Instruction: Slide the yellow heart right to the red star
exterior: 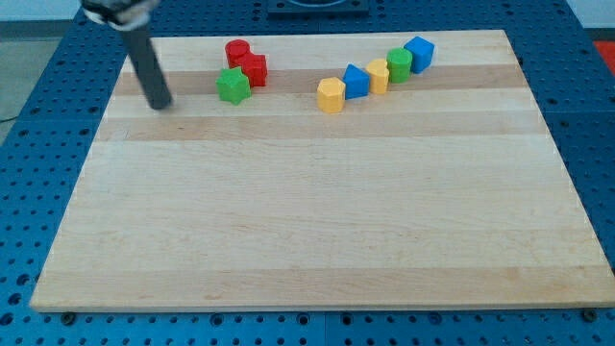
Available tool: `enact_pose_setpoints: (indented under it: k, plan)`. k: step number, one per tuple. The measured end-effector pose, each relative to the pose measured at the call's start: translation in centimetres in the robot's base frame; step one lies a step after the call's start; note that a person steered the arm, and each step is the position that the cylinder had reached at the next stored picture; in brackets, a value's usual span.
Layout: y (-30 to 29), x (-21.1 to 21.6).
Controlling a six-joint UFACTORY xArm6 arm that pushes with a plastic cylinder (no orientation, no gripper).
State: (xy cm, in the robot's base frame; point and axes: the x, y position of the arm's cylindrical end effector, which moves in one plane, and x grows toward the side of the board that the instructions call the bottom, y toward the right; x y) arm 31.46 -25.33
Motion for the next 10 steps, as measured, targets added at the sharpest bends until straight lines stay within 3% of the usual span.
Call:
enact_pose_setpoints:
  k: [1,2,4,6,8,10]
  plan:
    - [-1.2,-5.3]
    - [3.7,-5.5]
    - [14.0,-2.5]
    - [20.1,-0.1]
    - [11.7,-4.4]
    - [11.0,2.0]
